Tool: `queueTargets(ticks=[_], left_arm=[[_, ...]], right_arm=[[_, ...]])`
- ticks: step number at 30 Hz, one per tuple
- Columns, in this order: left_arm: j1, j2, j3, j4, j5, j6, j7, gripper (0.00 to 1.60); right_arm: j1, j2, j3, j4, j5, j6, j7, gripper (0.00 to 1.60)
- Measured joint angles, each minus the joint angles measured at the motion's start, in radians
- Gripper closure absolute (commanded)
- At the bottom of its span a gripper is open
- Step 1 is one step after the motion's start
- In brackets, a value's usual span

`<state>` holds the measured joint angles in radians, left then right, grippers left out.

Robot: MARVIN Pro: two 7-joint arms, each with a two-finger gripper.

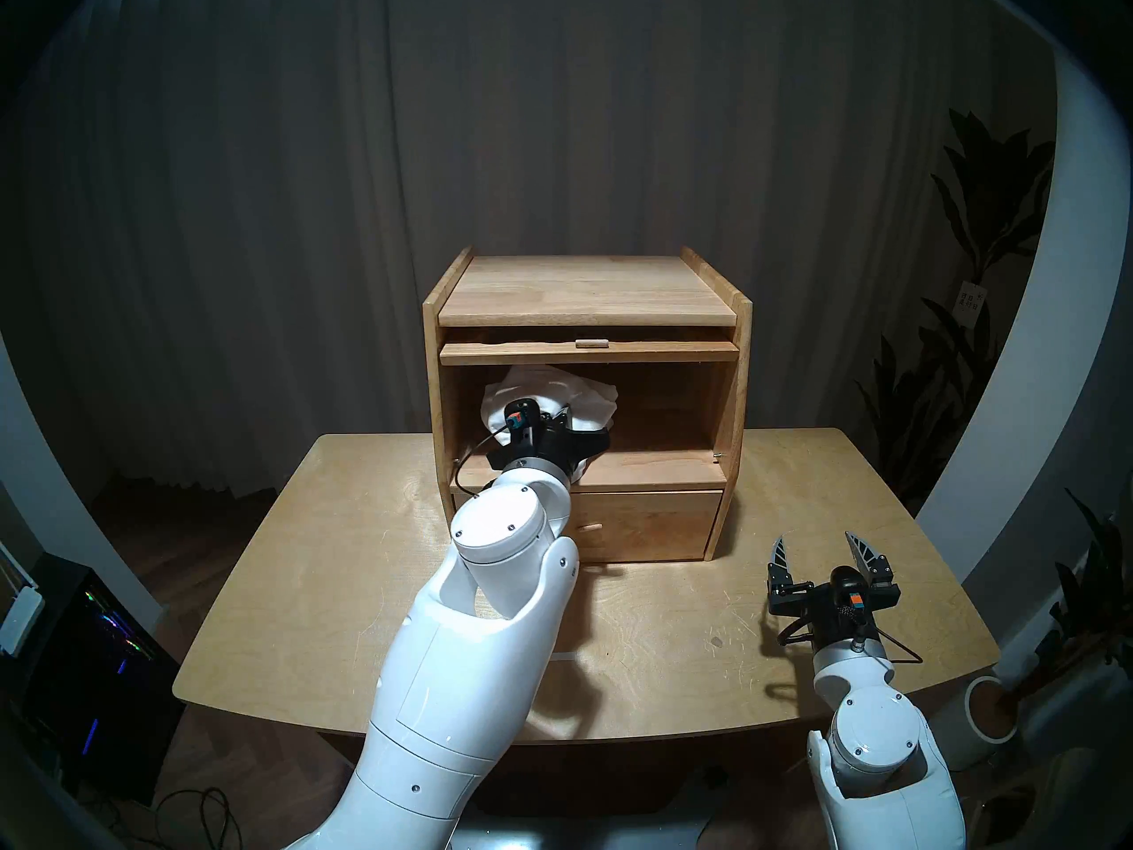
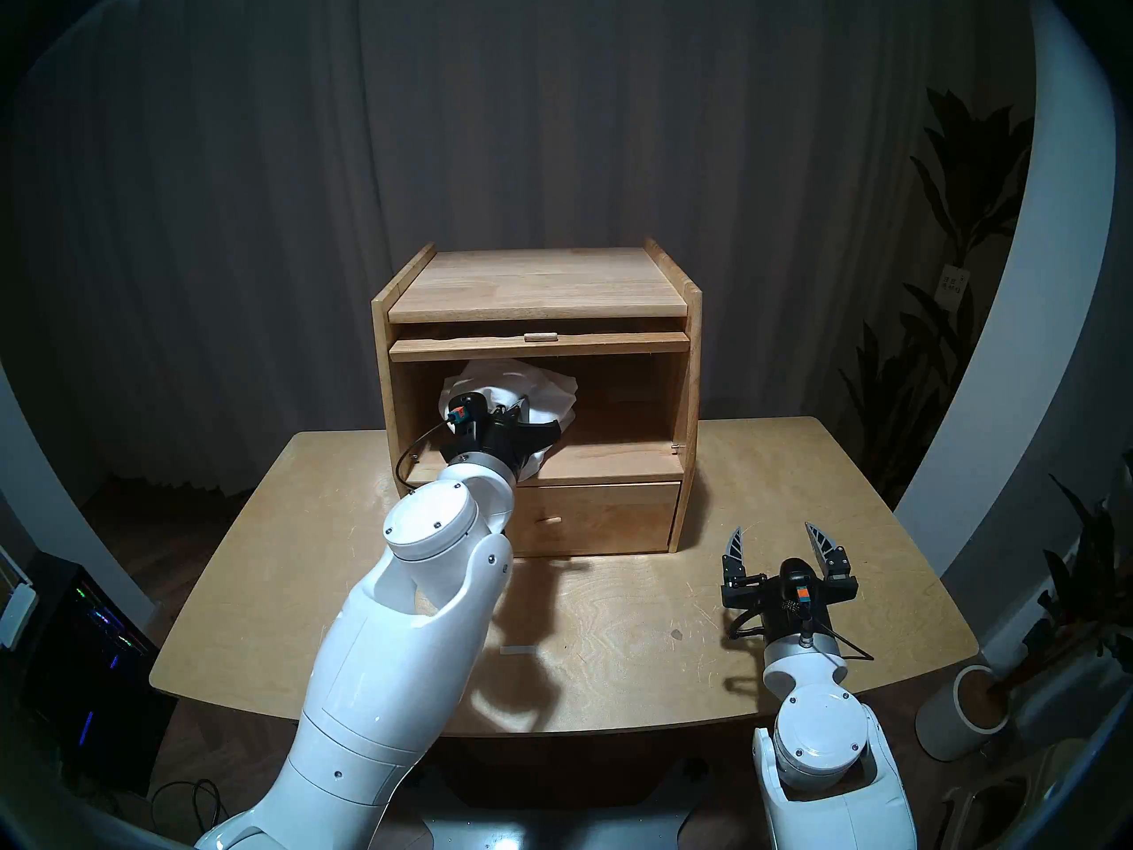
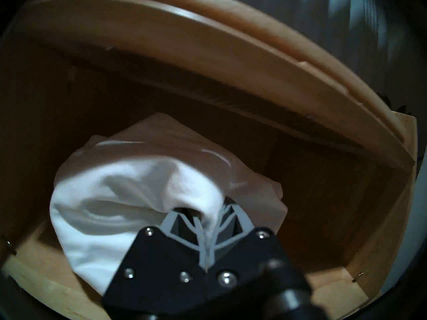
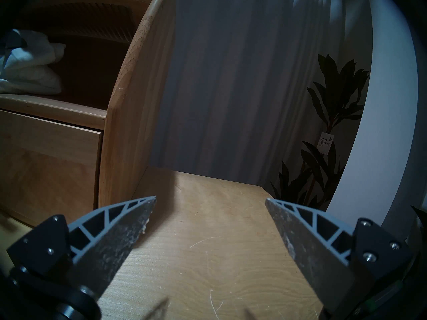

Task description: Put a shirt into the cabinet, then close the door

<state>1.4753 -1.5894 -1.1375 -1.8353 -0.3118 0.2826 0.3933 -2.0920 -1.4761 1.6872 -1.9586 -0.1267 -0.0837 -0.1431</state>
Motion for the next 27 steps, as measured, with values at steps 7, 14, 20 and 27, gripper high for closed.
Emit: queueTargets(ticks=[7,14,20,27], left_arm=[[-0.031,-0.001,0.062,0.041,0.1,-0.101,0.033,1.6],[-0.075,0.0,0.113,0.154,0.193,-0.17,0.048,1.6],[-0.119,0.002,0.144,0.266,0.272,-0.221,0.057,1.6],[-0.172,-0.014,0.136,0.366,0.349,-0.26,0.061,1.6]], right_arm=[[0.0,0.0,0.0,0.0,0.0,0.0,0.0,0.0],[0.0,0.0,0.0,0.0,0.0,0.0,0.0,0.0],[0.0,0.0,0.0,0.0,0.0,0.0,0.0,0.0],[0.0,0.0,0.0,-0.001,0.0,0.0,0.0,0.0]])
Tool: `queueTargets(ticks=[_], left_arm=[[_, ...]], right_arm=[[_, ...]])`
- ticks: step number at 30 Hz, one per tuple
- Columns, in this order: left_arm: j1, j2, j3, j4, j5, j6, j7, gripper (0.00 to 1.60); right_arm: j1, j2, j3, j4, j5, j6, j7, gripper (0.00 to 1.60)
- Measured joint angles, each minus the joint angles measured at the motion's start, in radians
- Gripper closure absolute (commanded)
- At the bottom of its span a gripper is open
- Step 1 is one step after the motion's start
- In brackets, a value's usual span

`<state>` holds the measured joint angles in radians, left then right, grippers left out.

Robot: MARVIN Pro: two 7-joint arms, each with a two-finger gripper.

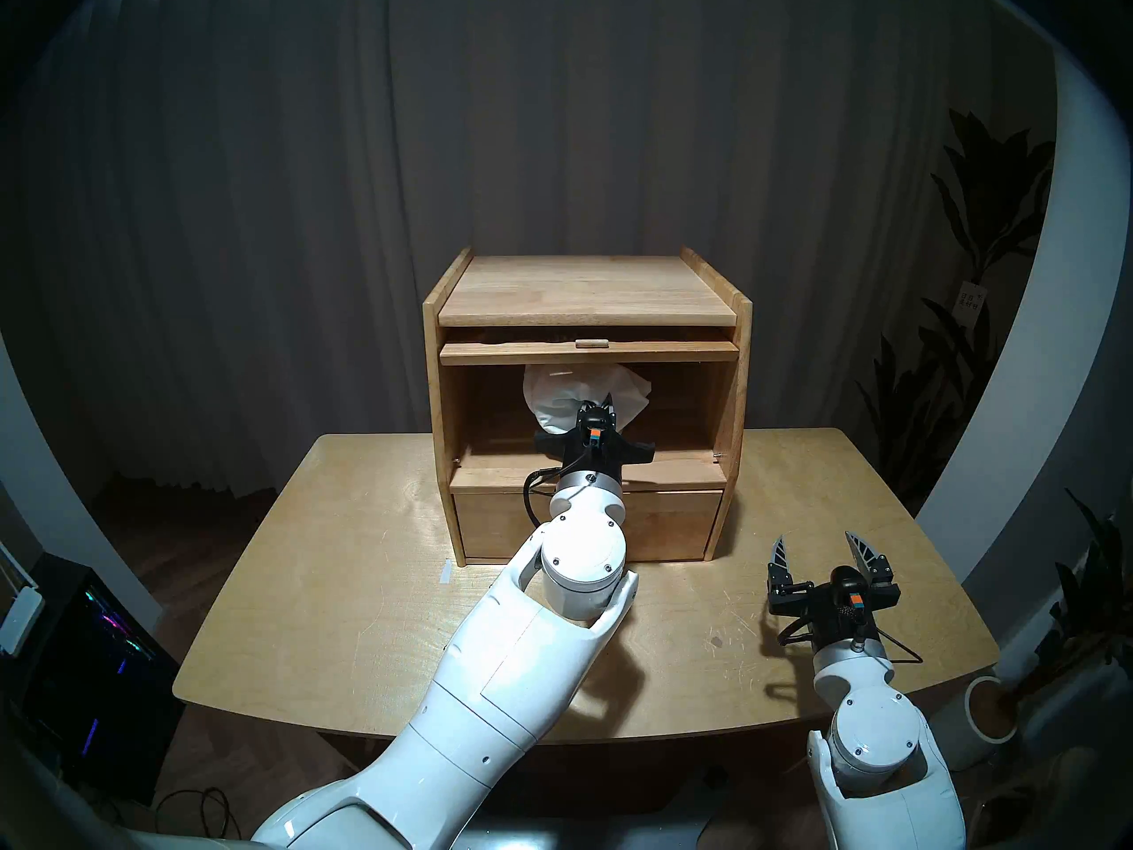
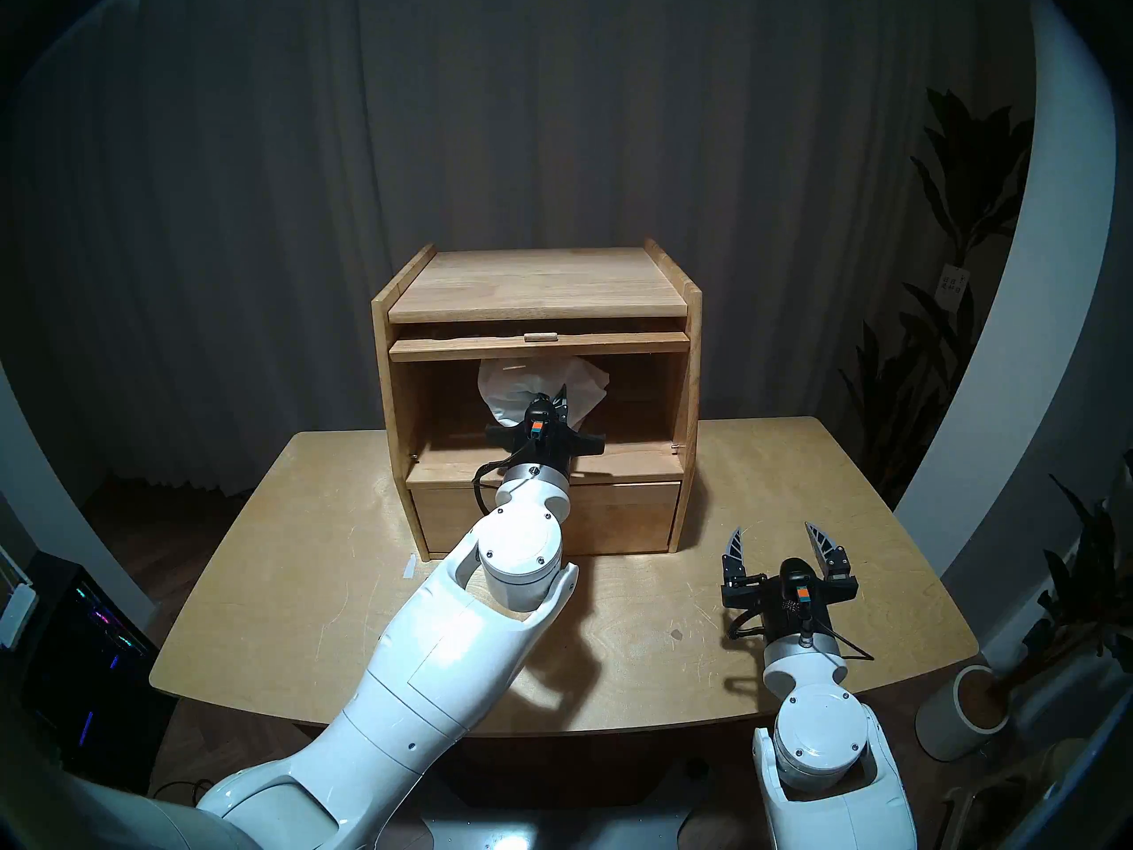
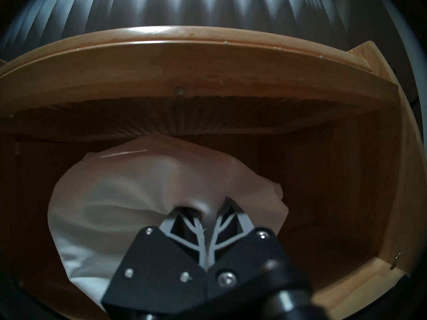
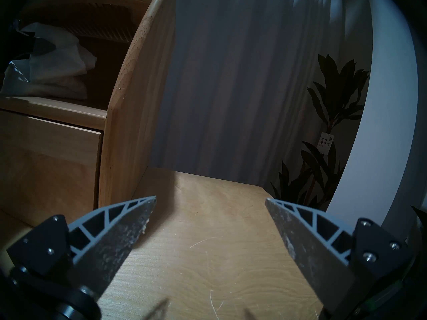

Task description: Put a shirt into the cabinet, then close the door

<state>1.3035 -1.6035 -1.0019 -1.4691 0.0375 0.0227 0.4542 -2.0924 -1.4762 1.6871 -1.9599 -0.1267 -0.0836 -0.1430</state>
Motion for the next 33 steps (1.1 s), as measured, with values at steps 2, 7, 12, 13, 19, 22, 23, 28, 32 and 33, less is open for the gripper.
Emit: queueTargets(ticks=[2,7,12,13,19,22,23,28,32,33], left_arm=[[-0.017,-0.008,-0.013,0.028,0.019,-0.008,-0.002,1.6],[-0.05,-0.028,-0.052,0.09,0.034,-0.011,-0.034,1.6],[-0.093,-0.049,-0.11,0.156,0.022,0.004,-0.13,1.6],[-0.099,-0.051,-0.117,0.164,0.014,0.009,-0.142,1.6],[-0.148,-0.072,-0.188,0.22,-0.087,0.06,-0.257,0.0],[-0.166,-0.075,-0.206,0.24,-0.114,0.075,-0.307,0.0],[-0.168,-0.074,-0.209,0.243,-0.119,0.075,-0.316,0.0],[-0.163,-0.054,-0.216,0.222,-0.151,0.044,-0.383,0.0],[-0.14,-0.033,-0.231,0.175,-0.176,-0.008,-0.422,0.0],[-0.131,-0.027,-0.235,0.16,-0.183,-0.021,-0.429,0.0]], right_arm=[[0.0,0.0,0.0,-0.001,0.0,0.0,0.0,0.0],[-0.003,0.0,0.0,-0.006,0.0,0.0,0.0,0.0],[-0.012,-0.001,0.0,-0.016,0.0,0.0,0.0,0.0],[-0.014,-0.001,0.0,-0.017,0.001,0.0,0.0,0.0],[-0.027,-0.003,0.0,-0.029,0.002,0.0,-0.001,0.0],[-0.032,-0.004,0.0,-0.033,0.003,0.0,-0.001,0.0],[-0.033,-0.004,0.0,-0.034,0.003,0.0,-0.001,0.0],[-0.038,-0.005,0.0,-0.037,0.004,0.0,-0.001,0.0],[-0.038,-0.005,0.0,-0.037,0.005,0.0,-0.001,0.0],[-0.038,-0.005,0.0,-0.037,0.005,0.0,-0.001,0.0]])
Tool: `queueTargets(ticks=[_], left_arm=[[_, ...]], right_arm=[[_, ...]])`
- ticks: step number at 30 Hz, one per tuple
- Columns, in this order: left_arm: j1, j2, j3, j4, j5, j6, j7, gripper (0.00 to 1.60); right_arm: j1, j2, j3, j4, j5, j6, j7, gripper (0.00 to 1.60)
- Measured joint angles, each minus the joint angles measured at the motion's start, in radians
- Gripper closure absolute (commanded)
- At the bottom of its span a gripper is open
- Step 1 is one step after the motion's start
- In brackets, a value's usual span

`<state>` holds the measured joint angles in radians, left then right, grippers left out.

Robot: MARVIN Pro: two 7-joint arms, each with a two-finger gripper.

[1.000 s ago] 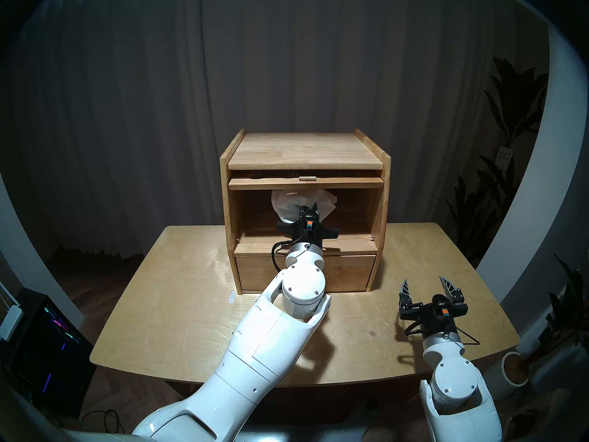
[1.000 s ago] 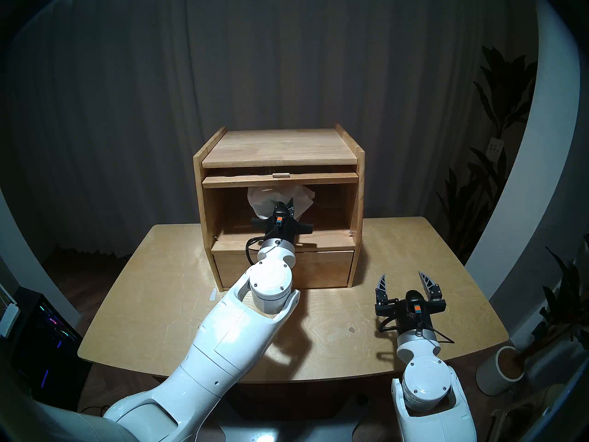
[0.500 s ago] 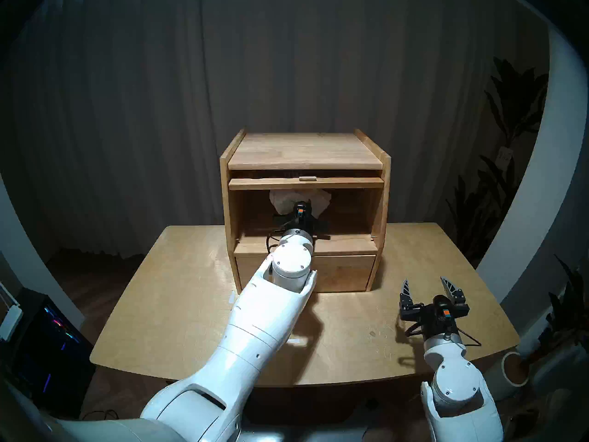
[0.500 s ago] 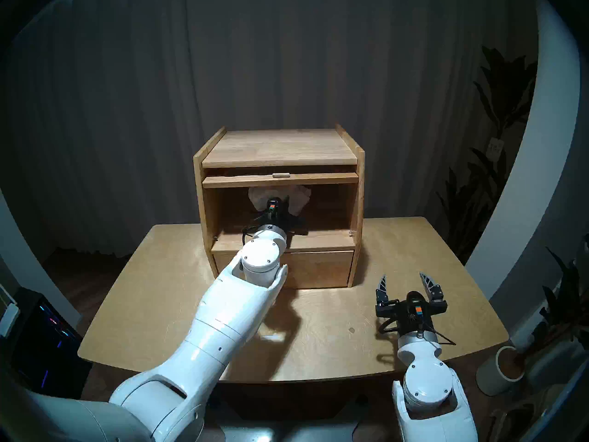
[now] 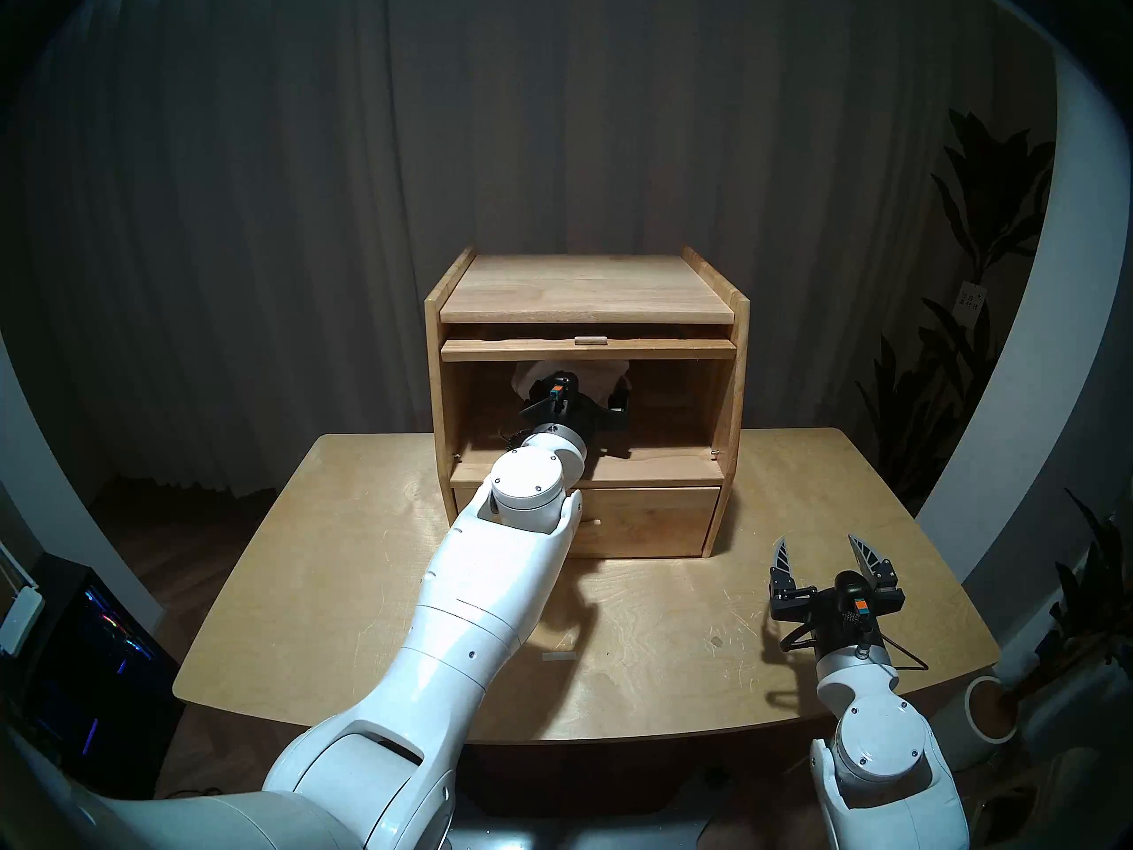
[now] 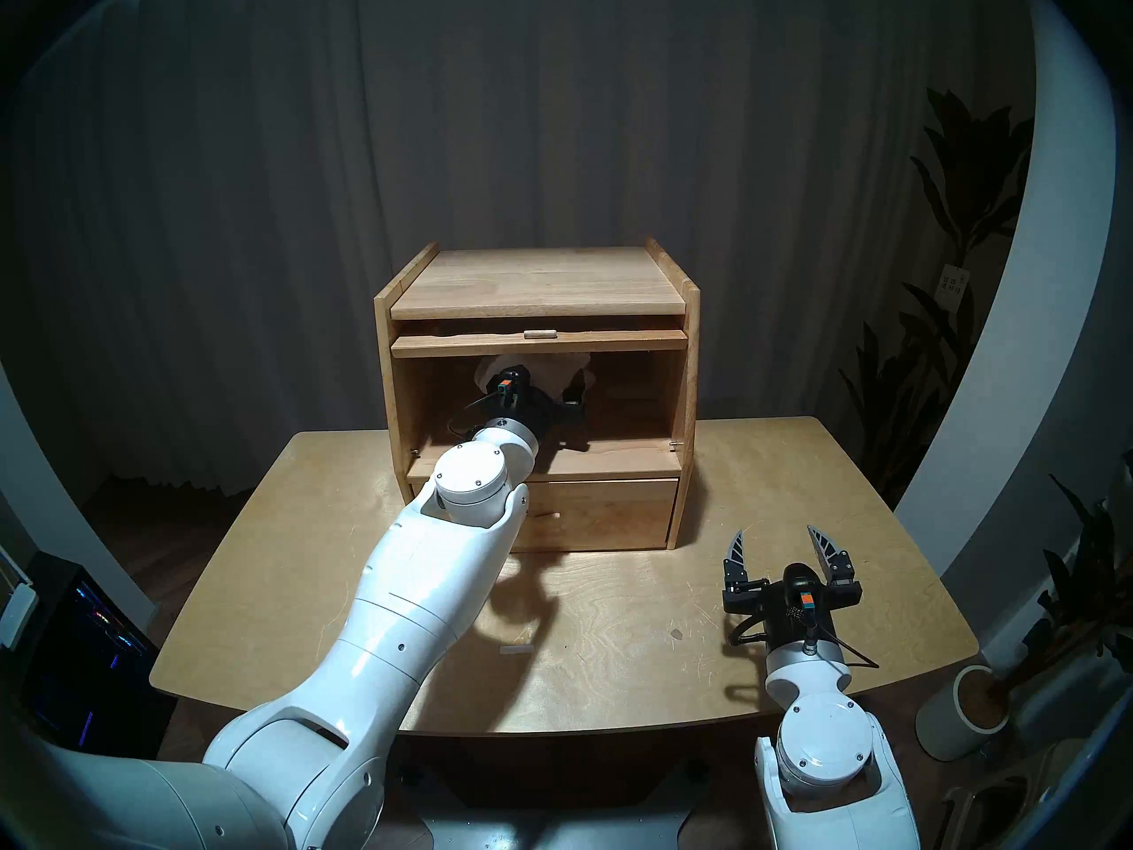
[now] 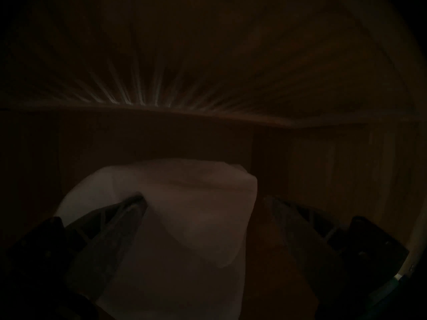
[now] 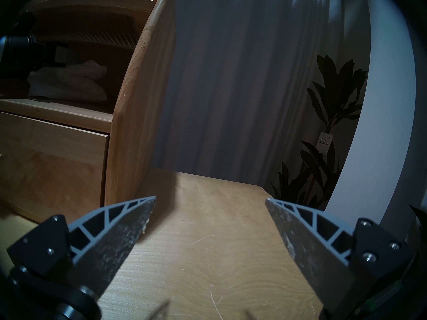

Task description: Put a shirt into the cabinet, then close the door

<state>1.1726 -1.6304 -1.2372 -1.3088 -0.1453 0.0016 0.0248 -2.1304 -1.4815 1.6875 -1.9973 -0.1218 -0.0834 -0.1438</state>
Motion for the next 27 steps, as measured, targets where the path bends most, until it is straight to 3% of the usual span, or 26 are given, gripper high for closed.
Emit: queueTargets(ticks=[6,18,27], left_arm=[[0.08,0.029,-0.012,-0.083,-0.041,-0.049,-0.044,0.0],[0.246,0.083,0.017,-0.207,-0.108,-0.076,-0.113,0.0],[0.336,0.14,-0.043,-0.314,-0.137,-0.132,-0.139,0.0]], right_arm=[[0.003,0.0,0.0,0.004,0.001,0.0,0.0,0.0],[0.007,-0.001,0.0,0.015,0.002,0.0,0.0,0.0],[0.011,-0.001,0.0,0.024,0.003,0.0,0.0,0.0]])
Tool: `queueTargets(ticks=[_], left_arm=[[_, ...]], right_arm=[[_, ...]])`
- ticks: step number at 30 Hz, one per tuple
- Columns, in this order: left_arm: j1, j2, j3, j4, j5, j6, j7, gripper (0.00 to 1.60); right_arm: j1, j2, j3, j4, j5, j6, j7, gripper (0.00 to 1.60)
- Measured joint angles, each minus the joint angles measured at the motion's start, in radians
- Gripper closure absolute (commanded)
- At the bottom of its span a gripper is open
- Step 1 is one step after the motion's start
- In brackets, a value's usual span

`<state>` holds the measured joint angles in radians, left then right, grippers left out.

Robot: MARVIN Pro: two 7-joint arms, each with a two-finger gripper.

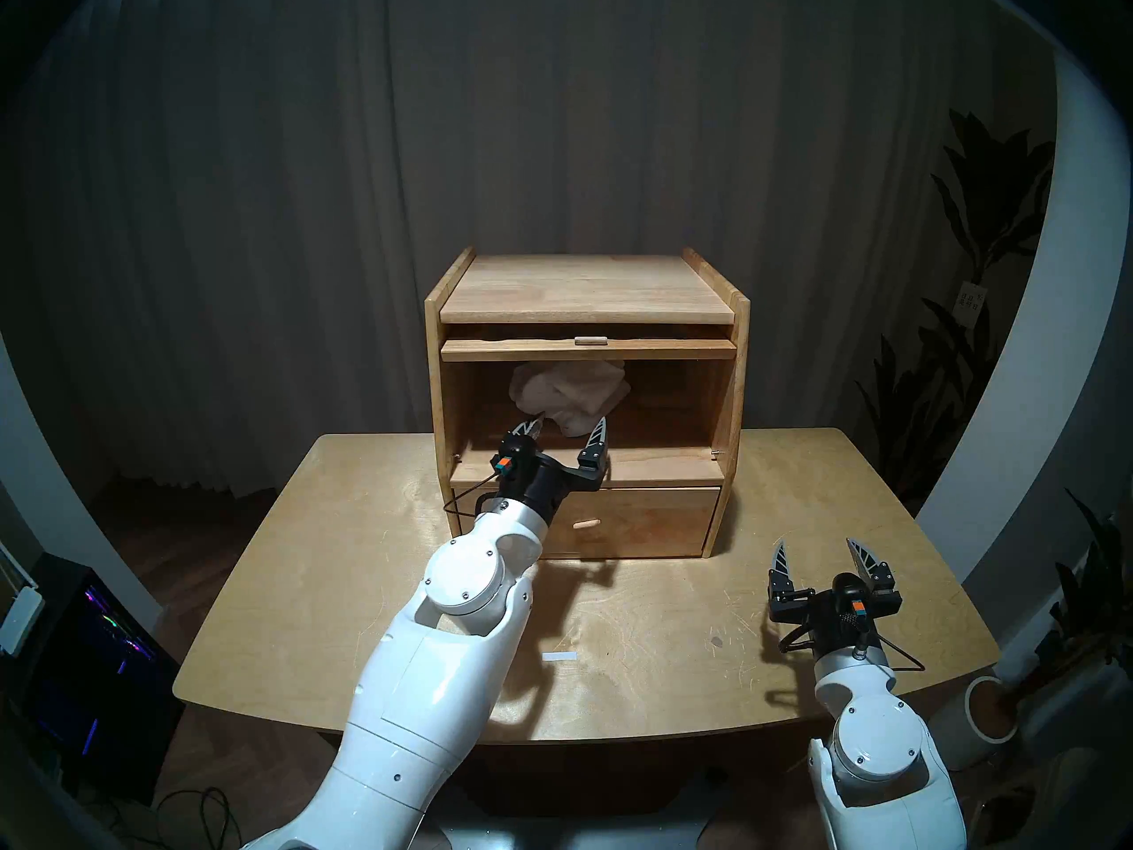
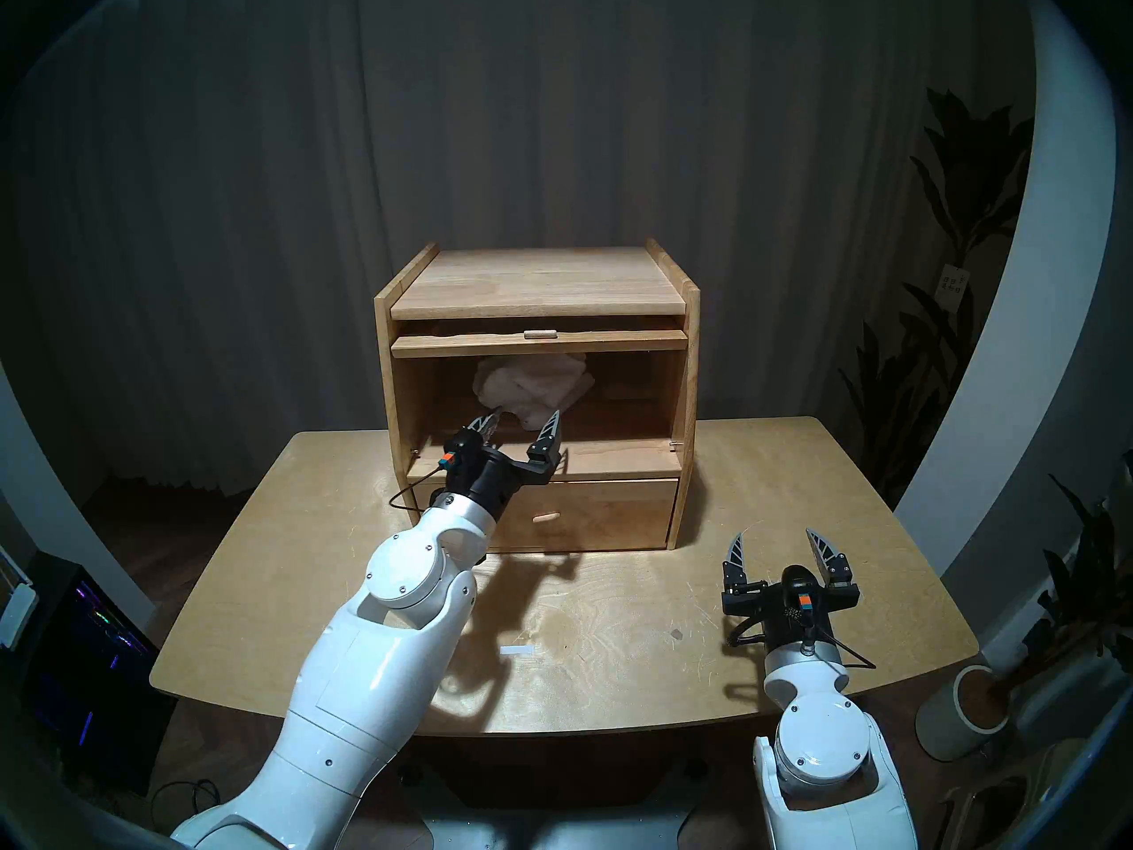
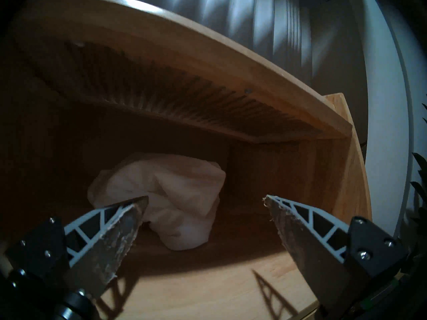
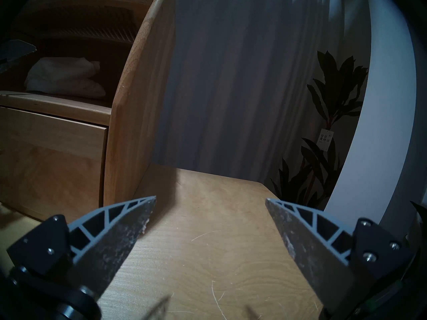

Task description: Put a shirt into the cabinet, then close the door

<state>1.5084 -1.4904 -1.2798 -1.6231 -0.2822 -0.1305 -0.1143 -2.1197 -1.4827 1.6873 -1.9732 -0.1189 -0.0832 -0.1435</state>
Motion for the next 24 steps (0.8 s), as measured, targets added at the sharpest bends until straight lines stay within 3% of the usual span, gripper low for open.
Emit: queueTargets(ticks=[24], left_arm=[[0.213,0.122,-0.222,-0.314,-0.123,-0.168,-0.092,0.0]], right_arm=[[0.011,-0.001,0.0,0.013,0.002,0.0,0.0,0.0]])
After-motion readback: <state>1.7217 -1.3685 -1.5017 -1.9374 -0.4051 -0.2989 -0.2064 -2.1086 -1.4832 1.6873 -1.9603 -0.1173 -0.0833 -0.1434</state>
